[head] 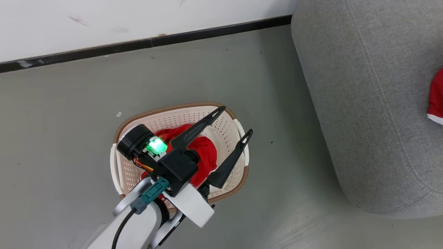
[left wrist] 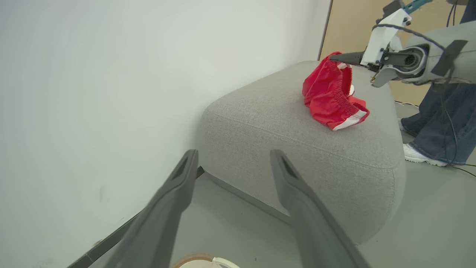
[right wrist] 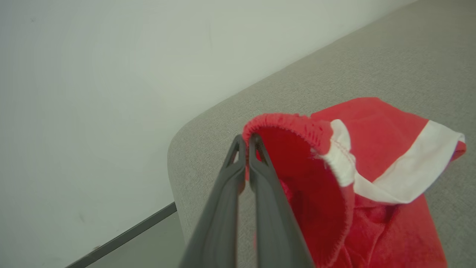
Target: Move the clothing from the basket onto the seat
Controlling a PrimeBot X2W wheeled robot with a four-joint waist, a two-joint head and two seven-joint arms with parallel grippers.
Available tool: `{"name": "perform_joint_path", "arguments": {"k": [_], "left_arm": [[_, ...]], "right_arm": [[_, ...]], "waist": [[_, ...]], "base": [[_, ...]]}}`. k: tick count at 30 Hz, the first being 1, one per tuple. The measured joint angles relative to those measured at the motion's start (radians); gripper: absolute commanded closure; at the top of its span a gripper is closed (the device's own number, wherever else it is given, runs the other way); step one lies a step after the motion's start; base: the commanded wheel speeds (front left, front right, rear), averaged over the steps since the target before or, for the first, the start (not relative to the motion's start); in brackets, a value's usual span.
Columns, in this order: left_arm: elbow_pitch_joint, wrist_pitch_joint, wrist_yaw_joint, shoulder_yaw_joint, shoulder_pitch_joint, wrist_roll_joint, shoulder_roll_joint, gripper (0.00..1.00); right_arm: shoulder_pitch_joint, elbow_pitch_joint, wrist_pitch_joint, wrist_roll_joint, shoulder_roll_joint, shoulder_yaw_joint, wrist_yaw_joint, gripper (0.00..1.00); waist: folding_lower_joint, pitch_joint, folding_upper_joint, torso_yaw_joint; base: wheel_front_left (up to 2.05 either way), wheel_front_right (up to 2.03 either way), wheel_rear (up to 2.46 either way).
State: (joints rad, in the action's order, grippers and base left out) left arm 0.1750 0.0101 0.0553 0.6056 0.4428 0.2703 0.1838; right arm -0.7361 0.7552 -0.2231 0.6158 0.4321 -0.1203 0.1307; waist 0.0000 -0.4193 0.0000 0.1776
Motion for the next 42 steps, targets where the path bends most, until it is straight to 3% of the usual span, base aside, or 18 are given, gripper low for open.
{"name": "perform_joint_path", "arguments": {"k": [4, 5, 7, 8, 9, 10, 11, 21, 34, 42], "left_arm": [[0.0, 0.0, 0.0, -0.006, 0.003, -0.001, 0.0, 0.0], [0.0, 0.0, 0.0, -0.007, 0.003, -0.001, 0.0, 0.0], [-0.002, 0.001, 0.0, -0.01, 0.004, -0.001, 0.001, 0.0], [-0.005, 0.002, 0.0, -0.011, 0.004, -0.001, 0.002, 0.0], [-0.008, 0.005, 0.0, -0.012, 0.006, -0.001, 0.003, 0.0], [-0.011, 0.01, 0.0, -0.013, 0.007, -0.001, 0.003, 0.0], [-0.013, 0.011, 0.0, -0.015, 0.008, -0.001, 0.004, 0.0], [-0.036, 0.027, 0.0, -0.02, 0.013, -0.001, 0.004, 0.0], [-0.069, 0.072, -0.011, -0.068, 0.006, 0.013, 0.006, 0.0], [-0.108, 0.107, -0.046, -0.118, -0.036, 0.047, 0.01, 0.0]], "right_arm": [[0.001, 0.003, -0.008, -0.001, -0.016, 0.013, 0.0, 1.0], [0.001, 0.004, -0.012, -0.002, -0.018, 0.017, 0.0, 0.92], [0.001, 0.004, -0.016, -0.008, -0.021, 0.032, 0.0, 0.56], [0.002, 0.005, -0.016, -0.012, -0.024, 0.037, 0.0, 0.31], [0.005, 0.006, -0.016, -0.012, -0.028, 0.042, 0.0, 0.31], [0.01, 0.006, -0.016, -0.012, -0.03, 0.046, 0.0, 0.06], [0.016, 0.009, -0.017, -0.012, -0.033, 0.051, 0.0, 0.0], [0.073, 0.003, -0.024, -0.012, -0.056, 0.094, 0.0, 0.0], [0.176, -0.164, -0.025, -0.037, -0.073, 0.227, 0.0, 0.0], [0.188, -0.288, -0.025, -0.063, -0.075, 0.263, 0.0, 0.0]], "waist": [[0.0, -0.012, 0.0, 0.003], [0.0, -0.014, 0.0, 0.005], [0.0, -0.018, 0.0, 0.008], [0.0, -0.019, 0.0, 0.01], [0.0, -0.019, 0.0, 0.012], [0.0, -0.019, 0.0, 0.014], [0.0, -0.018, 0.0, 0.017], [0.0, 0.0, 0.0, 0.042], [0.0, 0.05, 0.0, 0.075], [0.0, 0.089, 0.0, 0.078]], "base": [[0.0, 0.0, 0.0], [0.0, 0.0, 0.0], [0.0, 0.0, 0.0], [0.0, 0.0, 0.0], [0.0, 0.0, 0.0], [0.0, 0.0, 0.0], [0.0, 0.0, 0.0], [0.0, 0.0, 0.0], [0.0, 0.0, 0.0], [0.0, 0.0, 0.0]]}}
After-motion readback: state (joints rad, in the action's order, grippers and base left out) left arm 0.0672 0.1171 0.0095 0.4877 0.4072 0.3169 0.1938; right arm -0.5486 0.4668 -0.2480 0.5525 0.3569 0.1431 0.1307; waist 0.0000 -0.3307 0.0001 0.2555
